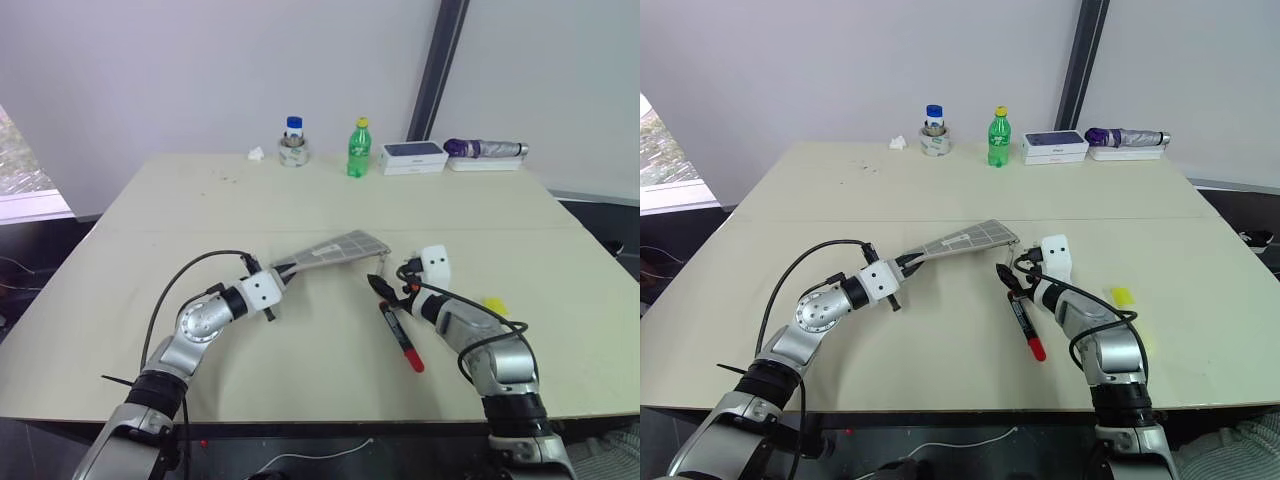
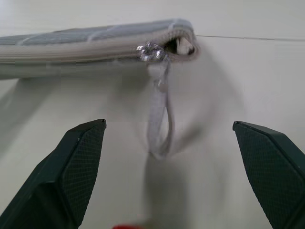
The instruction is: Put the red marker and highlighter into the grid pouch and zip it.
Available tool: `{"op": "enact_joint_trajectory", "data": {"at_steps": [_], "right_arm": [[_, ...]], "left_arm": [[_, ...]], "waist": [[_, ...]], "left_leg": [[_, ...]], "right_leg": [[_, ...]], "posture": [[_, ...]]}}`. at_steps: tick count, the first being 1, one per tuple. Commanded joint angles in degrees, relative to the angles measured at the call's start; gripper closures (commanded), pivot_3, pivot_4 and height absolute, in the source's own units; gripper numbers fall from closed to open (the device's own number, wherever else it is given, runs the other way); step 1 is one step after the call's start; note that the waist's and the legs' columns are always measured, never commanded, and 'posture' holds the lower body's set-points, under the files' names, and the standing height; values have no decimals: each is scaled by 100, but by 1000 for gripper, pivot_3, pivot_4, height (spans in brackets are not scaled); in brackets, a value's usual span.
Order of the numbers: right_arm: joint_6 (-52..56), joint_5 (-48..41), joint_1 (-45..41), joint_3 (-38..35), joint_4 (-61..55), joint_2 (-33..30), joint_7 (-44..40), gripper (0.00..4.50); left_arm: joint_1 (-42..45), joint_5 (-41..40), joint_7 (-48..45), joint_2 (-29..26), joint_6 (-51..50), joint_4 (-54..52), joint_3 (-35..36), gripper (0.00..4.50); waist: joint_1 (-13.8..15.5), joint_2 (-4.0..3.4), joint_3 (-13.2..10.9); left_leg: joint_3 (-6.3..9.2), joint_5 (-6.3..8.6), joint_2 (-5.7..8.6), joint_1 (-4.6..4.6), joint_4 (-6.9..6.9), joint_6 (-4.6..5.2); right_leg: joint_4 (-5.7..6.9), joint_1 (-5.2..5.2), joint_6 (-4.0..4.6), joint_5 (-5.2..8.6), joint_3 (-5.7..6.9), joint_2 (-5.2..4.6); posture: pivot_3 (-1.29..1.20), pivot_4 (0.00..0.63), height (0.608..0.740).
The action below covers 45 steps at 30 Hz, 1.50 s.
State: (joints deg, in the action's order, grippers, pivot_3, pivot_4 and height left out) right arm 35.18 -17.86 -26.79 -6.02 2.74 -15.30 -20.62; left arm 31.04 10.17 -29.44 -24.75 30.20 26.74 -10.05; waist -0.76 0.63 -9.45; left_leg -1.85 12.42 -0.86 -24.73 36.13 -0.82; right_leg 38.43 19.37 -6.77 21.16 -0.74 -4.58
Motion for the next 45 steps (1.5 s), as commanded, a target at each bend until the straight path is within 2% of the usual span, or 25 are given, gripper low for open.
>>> {"op": "enact_joint_trajectory", "data": {"at_steps": [1,2,4,9,11,12,16,20,29,33,37,43,45], "right_arm": [[-266,-86,-236,36,98,37,-228,73],[-304,-73,-254,94,122,44,-291,73],[-374,-105,-314,96,224,143,-305,582],[-468,132,-288,407,75,127,-361,2968],[-529,419,-254,687,-72,13,-345,4108],[-522,619,-265,894,-141,-45,-317,4436],[-640,1421,-486,1716,-183,-171,-274,4436],[-787,1740,-799,2088,-52,-51,-356,4436],[-1385,2318,-773,3171,-510,-296,-1306,4436],[-1828,2484,-752,3443,-401,-298,-1541,4436],[-2070,2580,-838,3540,-189,-4,-1561,4436],[-2171,2682,-797,3265,-201,3,-1509,4436],[-2201,2688,-699,3169,-322,-134,-1558,3906]], "left_arm": [[-4,-141,-15,0,-15,-203,82,4500],[-1,-152,-25,5,-10,-198,84,4500],[-11,-121,-33,10,-19,-209,57,4500],[-5,-75,-25,46,-40,-191,7,4500],[-3,-25,-20,50,-32,-168,-31,4500],[-11,-12,-28,55,-24,-155,-53,4500],[-45,91,-54,70,24,-161,-150,4500],[-44,173,-38,98,20,-147,-227,4500],[50,406,97,141,-8,-26,-315,4500],[125,472,141,218,-14,50,-330,4500],[146,525,166,271,32,85,-364,4500],[95,611,294,219,104,50,-313,4500],[91,597,296,173,133,59,-294,4500]], "waist": [[-2,0,0],[-2,0,0],[1,0,0],[3,0,0],[0,0,0],[-1,0,0],[-6,0,0],[-8,0,0],[0,0,-1],[5,1,-1],[-1,1,-1],[8,1,-1],[6,1,-1]], "left_leg": [[0,0,-1,0,0,0],[0,0,-1,0,-1,0],[0,0,-1,0,-1,0],[0,0,0,0,0,0],[0,0,-1,0,-1,0],[0,0,-1,0,-1,0],[0,0,-1,0,-1,0],[0,-1,-2,0,-4,-1],[0,0,0,0,-2,0],[1,0,-1,0,-1,0],[2,0,0,0,0,-1],[2,-1,-1,0,0,-1],[2,-1,-1,0,1,-1]], "right_leg": [[0,0,0,0,0,1],[0,1,0,0,0,1],[-1,1,0,0,0,1],[-1,0,0,0,0,0],[-1,1,0,0,0,0],[0,3,0,0,0,0],[-1,3,0,0,0,0],[1,8,1,0,-1,1],[-1,5,0,0,0,0],[-1,4,0,0,1,1],[-1,4,0,0,1,1],[0,3,0,0,2,1],[-1,3,1,0,2,1]], "posture": [[0,150,740],[0,150,740],[0,150,740],[0,150,740],[0,150,740],[0,150,740],[0,150,740],[0,150,740],[0,150,740],[0,150,740],[0,150,740],[0,150,740],[0,150,740]]}}
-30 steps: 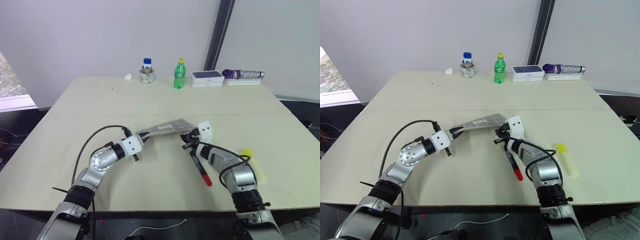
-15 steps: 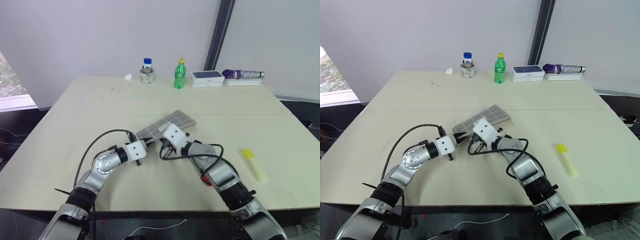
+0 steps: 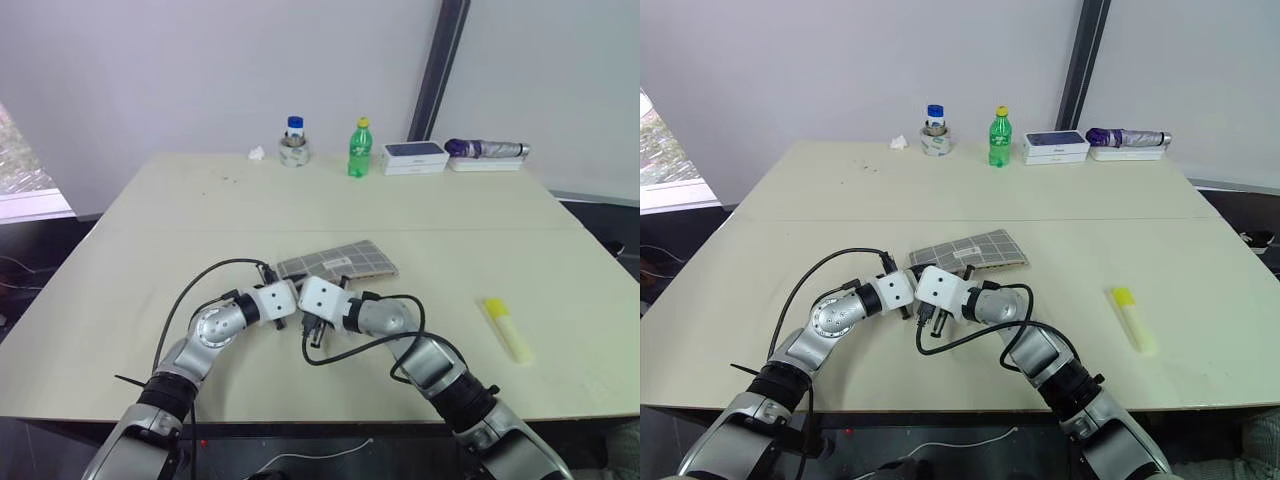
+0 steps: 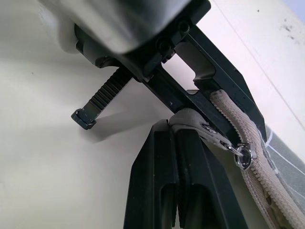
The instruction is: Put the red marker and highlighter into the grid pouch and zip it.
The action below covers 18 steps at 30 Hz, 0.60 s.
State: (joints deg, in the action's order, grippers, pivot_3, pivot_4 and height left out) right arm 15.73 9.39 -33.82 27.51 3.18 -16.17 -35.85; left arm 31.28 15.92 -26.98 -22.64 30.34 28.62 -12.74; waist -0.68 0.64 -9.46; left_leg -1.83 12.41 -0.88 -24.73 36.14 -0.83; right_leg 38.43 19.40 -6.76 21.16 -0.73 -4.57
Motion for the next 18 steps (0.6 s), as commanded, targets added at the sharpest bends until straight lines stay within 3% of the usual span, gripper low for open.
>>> {"op": "enact_joint_trajectory", "data": {"at_steps": [1,7,14,18], "right_arm": [[-231,-4,71,-216,-461,-159,-71,3587],[560,-339,735,-800,-1684,-739,-331,588],[927,-944,2338,-2389,-3181,-799,245,588],[1021,-1359,3522,-3175,-3932,-378,718,588]], "left_arm": [[71,28,61,-60,136,-116,-17,4500],[107,96,160,-106,203,-114,-4,4500],[80,157,273,-104,394,-44,-28,4500],[126,179,323,-114,493,89,-35,4500]], "waist": [[2,0,0],[11,2,-1],[36,3,-1],[94,3,-1]], "left_leg": [[0,0,0,0,0,0],[1,0,1,-2,0,0],[2,1,0,-2,-4,0],[5,2,1,-2,-5,1]], "right_leg": [[0,0,0,0,0,0],[-4,-3,0,0,1,-2],[-11,-6,0,0,1,-1],[-18,-14,0,0,4,-2]], "posture": [[0,150,740],[0,150,740],[0,150,740],[0,150,740]]}}
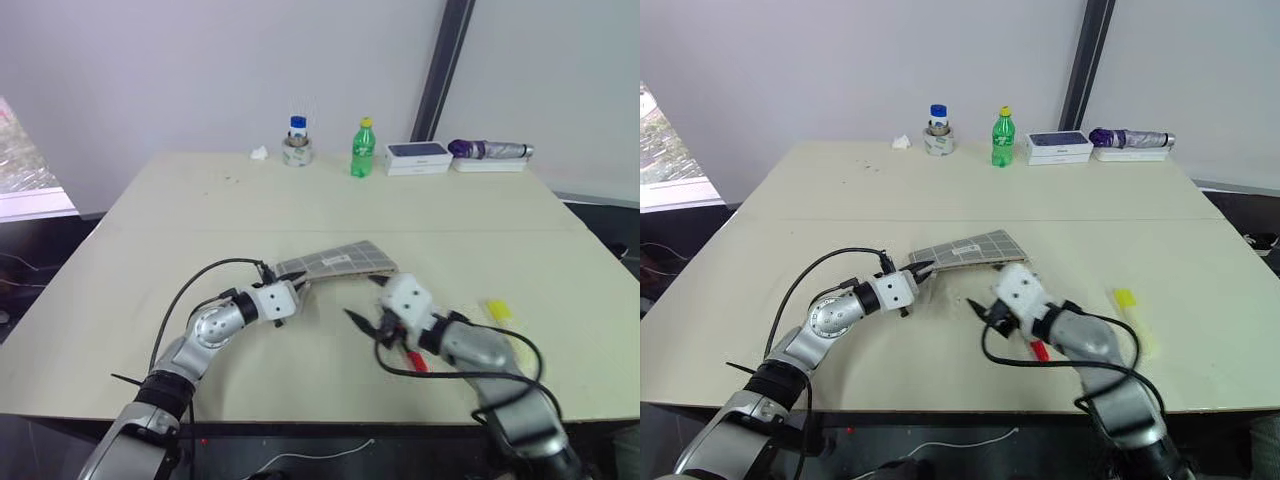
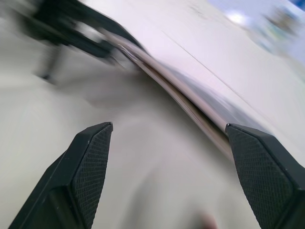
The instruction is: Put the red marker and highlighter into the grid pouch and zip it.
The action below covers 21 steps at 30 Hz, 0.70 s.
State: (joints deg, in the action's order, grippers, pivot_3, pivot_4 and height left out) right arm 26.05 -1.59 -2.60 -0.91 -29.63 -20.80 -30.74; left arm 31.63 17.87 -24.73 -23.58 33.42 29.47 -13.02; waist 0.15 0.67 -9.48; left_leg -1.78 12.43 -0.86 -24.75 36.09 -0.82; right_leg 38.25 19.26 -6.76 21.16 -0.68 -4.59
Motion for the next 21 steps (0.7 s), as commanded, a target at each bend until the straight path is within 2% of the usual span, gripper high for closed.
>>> {"op": "enact_joint_trajectory", "data": {"at_steps": [1,5,8,14,17,21], "right_arm": [[114,-279,704,-353,-772,112,256,588],[465,-326,1519,-166,-996,129,398,588],[745,-454,1549,-181,-1033,288,585,588],[1118,-431,1550,-89,-735,191,769,588],[1356,-435,1623,-37,-580,138,808,1435],[1164,-678,1338,-139,-708,122,732,3419]], "left_arm": [[99,-10,107,-22,216,52,-10,4500],[152,-16,56,-9,328,211,-43,4500],[200,-1,48,5,406,317,-72,4500],[265,43,90,-9,500,426,-128,4500],[253,48,103,-23,497,397,-135,4500],[207,5,82,-50,482,309,-113,4500]], "waist": [[8,0,0],[1,0,0],[-4,0,0],[35,0,0],[39,0,0],[38,2,2]], "left_leg": [[0,0,0,0,1,0],[1,0,-1,2,-2,0],[1,0,-1,4,1,0],[2,0,1,5,1,0],[2,0,1,5,1,0],[3,0,0,6,3,0]], "right_leg": [[1,0,0,0,-1,0],[1,0,0,0,-1,4],[6,0,0,0,-2,4],[6,-1,0,0,-2,3],[6,-1,0,0,-2,3],[7,-3,0,0,-1,4]], "posture": [[0,150,740],[0,150,740],[0,150,740],[0,150,740],[0,150,740],[0,150,740]]}}
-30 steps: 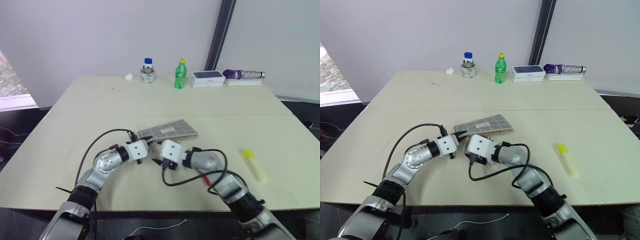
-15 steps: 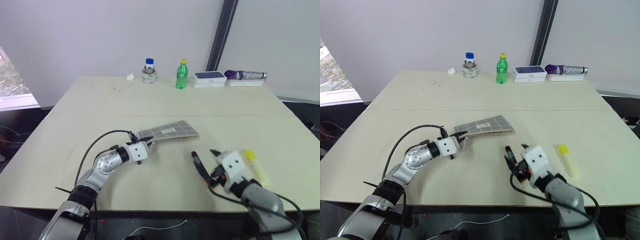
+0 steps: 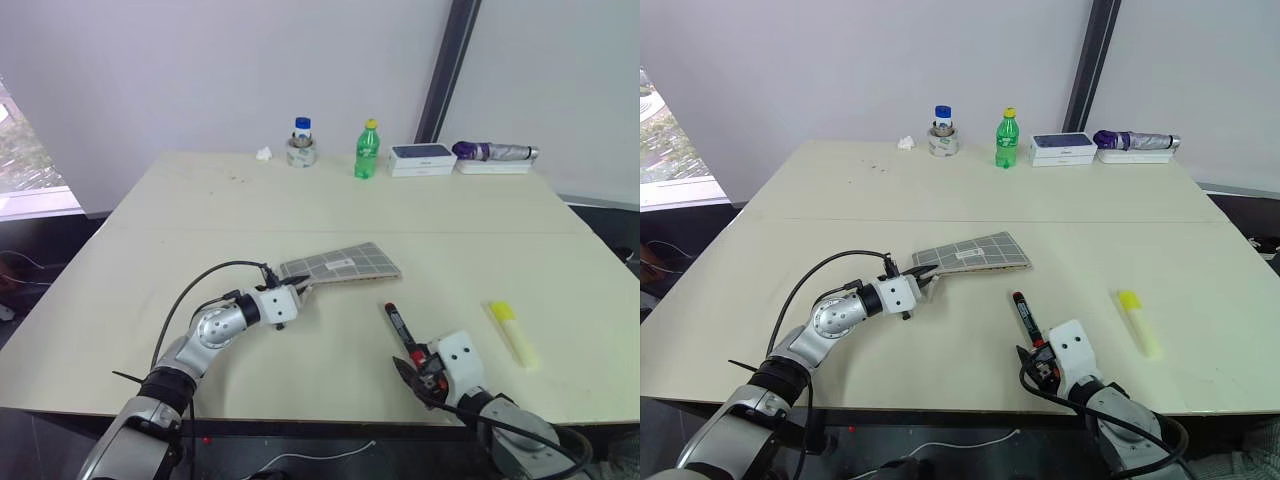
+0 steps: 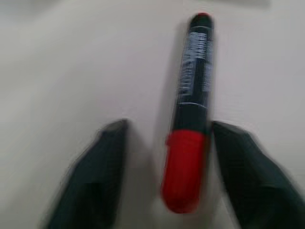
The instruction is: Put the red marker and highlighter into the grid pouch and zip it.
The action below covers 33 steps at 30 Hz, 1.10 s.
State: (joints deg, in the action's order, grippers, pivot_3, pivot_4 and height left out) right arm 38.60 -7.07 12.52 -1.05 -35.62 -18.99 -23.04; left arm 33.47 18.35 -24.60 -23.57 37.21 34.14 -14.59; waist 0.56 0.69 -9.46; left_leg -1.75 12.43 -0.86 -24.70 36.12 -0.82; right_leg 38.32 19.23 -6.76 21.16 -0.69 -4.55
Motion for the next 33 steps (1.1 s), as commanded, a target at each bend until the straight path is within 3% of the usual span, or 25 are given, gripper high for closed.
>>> {"op": "enact_joint_trajectory", "data": {"at_steps": [1,8,15,27,33], "right_arm": [[-204,-127,-282,-90,-111,-140,-102,4008],[-567,-134,-1351,-92,517,-724,-455,4145],[-986,-14,-1643,-58,1253,-1050,-629,4145],[-1218,-501,-1155,-479,1108,-1061,-872,4145],[-1377,-356,-1180,-293,1229,-1141,-963,4145]], "left_arm": [[16,-68,60,-54,97,-173,56,4500],[114,-285,-77,-24,-9,-203,108,4500],[268,-272,-124,-42,46,-99,92,4500],[231,-232,-52,52,-320,-69,94,4500],[255,-302,-129,77,-315,-97,65,4500]], "waist": [[-2,0,0],[-6,0,0],[7,2,-1],[24,2,-1],[-27,2,-1]], "left_leg": [[0,0,0,0,1,0],[1,0,0,0,-1,0],[-1,0,3,-4,1,2],[0,1,2,-4,3,2],[0,0,-1,-2,3,1]], "right_leg": [[0,0,0,0,0,0],[1,3,0,0,0,3],[-7,0,0,0,0,0],[-5,-3,0,0,1,0],[1,1,0,0,-1,4]], "posture": [[0,150,740],[0,150,740],[0,150,740],[0,150,740],[0,150,740]]}}
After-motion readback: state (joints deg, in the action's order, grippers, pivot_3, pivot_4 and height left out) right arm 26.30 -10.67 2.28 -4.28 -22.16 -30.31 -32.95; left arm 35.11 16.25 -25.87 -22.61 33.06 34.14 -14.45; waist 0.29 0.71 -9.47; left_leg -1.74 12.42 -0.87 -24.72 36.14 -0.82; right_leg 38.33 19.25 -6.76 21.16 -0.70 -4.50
